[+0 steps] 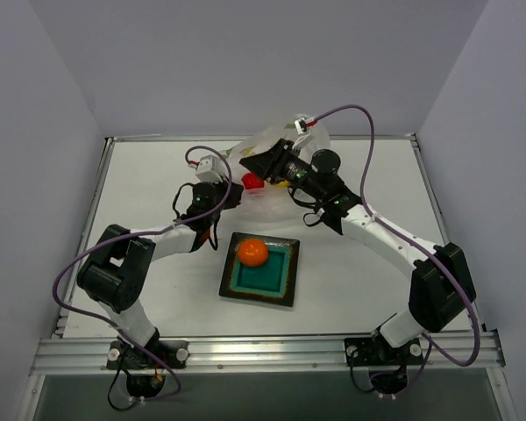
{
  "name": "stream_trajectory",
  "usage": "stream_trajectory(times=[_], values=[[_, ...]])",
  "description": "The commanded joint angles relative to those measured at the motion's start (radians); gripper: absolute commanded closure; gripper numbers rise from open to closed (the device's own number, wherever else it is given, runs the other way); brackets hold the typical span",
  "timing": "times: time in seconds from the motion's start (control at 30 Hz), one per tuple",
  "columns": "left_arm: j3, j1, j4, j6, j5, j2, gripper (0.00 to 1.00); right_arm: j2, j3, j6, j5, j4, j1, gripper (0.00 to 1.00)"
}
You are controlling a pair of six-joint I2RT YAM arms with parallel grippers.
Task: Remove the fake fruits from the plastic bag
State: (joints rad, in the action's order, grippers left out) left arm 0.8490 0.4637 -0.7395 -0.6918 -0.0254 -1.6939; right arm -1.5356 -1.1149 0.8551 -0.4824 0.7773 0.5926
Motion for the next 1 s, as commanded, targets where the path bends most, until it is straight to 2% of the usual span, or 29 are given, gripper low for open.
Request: stream_trajectory(times=[0.0,0.07,0.1,0.17,0.2,0.23,0.27,0.33,0.37,0.43,0.47,0.5,0.57,0.6,0.63,0.7,0.97], values=[[0.038,-0.003,-0.058,-0.002,0.001,0.027,0.98,0.023,-0.046,-0.280,0.296,-0.269,0.026,0.77],[0.042,-0.003,-0.058,0.003,-0.005,0.027,0.97,0.026,-0.025,-0.306,0.314,-0.289,0.024,0.76],[0.042,-0.003,-0.058,0.005,-0.005,0.025,0.98,0.031,-0.013,-0.312,0.295,-0.282,0.023,0.64],[0.042,-0.003,-0.058,0.008,-0.004,0.019,0.98,0.057,0.033,-0.305,0.155,-0.192,0.015,0.46],[0.044,-0.003,-0.060,0.006,-0.004,0.016,0.98,0.066,0.044,-0.280,0.087,-0.146,0.010,0.30],[0.045,-0.005,-0.063,0.003,-0.007,0.011,0.98,0.074,0.044,-0.225,-0.017,-0.080,0.010,0.25],[0.047,-0.005,-0.070,0.000,-0.008,0.005,0.98,0.080,0.030,-0.208,-0.047,-0.053,0.018,0.23],[0.050,-0.008,-0.077,-0.006,-0.019,0.000,0.98,0.100,0.007,-0.209,-0.055,-0.067,0.059,0.22],[0.050,-0.010,-0.080,-0.008,-0.024,0.002,0.98,0.107,-0.023,-0.253,0.006,-0.099,0.076,0.22],[0.045,-0.017,-0.081,-0.012,-0.027,0.007,0.98,0.115,-0.045,-0.322,0.106,-0.195,0.120,0.26],[0.044,-0.019,-0.081,-0.012,-0.028,0.010,0.98,0.112,-0.049,-0.359,0.227,-0.219,0.127,0.31],[0.038,-0.020,-0.084,-0.014,-0.030,0.013,0.98,0.105,-0.052,-0.363,0.276,-0.236,0.127,0.48],[0.030,-0.022,-0.087,-0.018,-0.034,0.014,0.98,0.062,-0.066,-0.390,0.391,-0.300,0.124,0.69],[0.027,-0.022,-0.095,-0.020,-0.034,0.014,0.98,0.042,-0.072,-0.418,0.500,-0.317,0.121,0.82],[0.021,-0.022,-0.098,-0.021,-0.037,0.013,0.98,-0.007,-0.094,-0.429,0.562,-0.358,0.119,0.87],[0.016,-0.022,-0.101,-0.023,-0.036,0.011,0.98,-0.059,-0.126,-0.479,0.635,-0.384,0.118,0.93],[-0.004,-0.025,-0.121,-0.026,-0.033,-0.018,0.98,-0.340,-0.298,-0.521,0.789,-0.378,0.093,0.98]])
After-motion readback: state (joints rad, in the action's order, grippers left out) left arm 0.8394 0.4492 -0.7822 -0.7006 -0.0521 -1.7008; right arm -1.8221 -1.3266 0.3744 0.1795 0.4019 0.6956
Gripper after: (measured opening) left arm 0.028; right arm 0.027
